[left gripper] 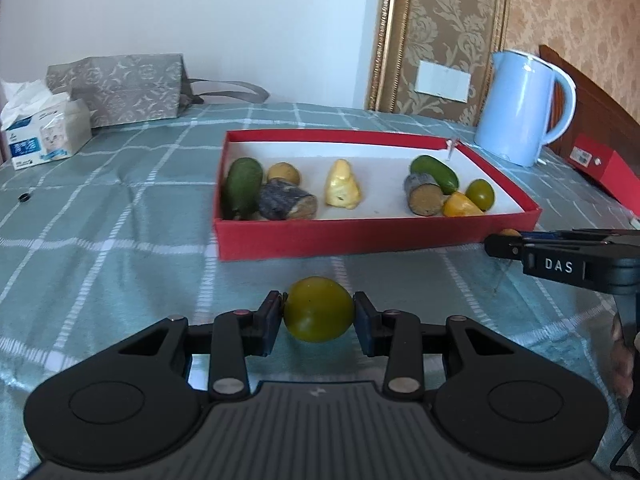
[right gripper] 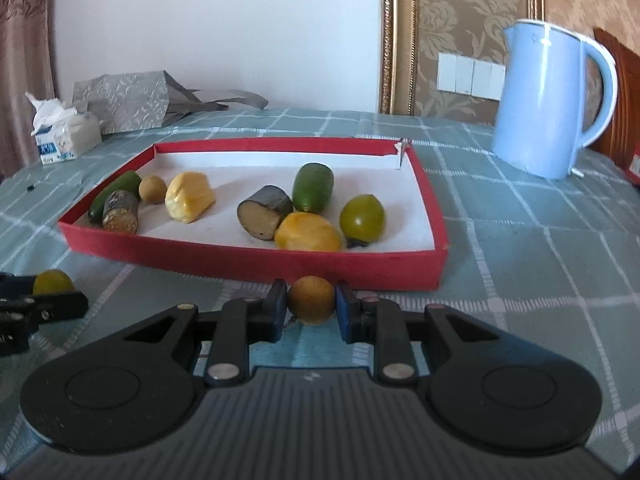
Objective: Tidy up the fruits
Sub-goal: 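Hold the green tomato in the left gripper while the right gripper grasps the small brown fruit, then carry the green tomato into the tray and open the left gripper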
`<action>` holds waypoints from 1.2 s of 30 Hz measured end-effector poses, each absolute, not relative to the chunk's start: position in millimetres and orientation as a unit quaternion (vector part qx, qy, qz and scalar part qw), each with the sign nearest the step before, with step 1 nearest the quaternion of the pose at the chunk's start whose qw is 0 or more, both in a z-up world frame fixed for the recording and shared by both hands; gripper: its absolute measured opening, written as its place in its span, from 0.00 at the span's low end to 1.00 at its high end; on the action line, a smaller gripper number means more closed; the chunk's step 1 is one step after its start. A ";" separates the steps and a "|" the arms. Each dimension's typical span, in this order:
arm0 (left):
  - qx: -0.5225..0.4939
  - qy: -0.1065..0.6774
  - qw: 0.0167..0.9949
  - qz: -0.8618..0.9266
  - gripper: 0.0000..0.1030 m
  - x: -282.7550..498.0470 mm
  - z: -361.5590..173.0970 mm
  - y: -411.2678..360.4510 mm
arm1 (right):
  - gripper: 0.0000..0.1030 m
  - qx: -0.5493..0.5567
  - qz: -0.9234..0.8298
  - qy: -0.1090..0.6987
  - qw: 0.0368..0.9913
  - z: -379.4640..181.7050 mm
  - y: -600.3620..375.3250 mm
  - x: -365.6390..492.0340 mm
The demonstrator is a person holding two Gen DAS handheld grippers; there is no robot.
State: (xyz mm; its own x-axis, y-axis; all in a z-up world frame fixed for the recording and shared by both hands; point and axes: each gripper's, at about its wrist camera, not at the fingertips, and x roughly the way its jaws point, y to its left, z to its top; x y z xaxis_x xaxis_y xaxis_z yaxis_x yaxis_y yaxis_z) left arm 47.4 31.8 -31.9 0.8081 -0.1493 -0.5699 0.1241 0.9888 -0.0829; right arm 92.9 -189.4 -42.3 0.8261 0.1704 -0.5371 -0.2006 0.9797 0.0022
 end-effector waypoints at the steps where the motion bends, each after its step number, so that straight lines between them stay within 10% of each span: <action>1: -0.019 0.303 0.950 -0.073 0.36 48.8 -31.2 28.6 | 0.23 -0.025 0.098 0.277 0.956 -42.4 -190.4 93.2; 36: 0.022 0.277 0.958 -0.070 0.36 159.1 8.3 -22.6 | 0.23 0.004 0.116 0.260 0.959 -35.2 -200.2 87.3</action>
State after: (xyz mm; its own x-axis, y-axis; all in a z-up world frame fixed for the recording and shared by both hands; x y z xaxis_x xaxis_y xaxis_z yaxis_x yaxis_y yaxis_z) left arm 159.1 -22.6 8.3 0.8363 -0.1209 -0.5347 0.1456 0.9893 0.0039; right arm 87.3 -200.2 -35.2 0.8386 0.2235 -0.4968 -0.2197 0.9733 0.0671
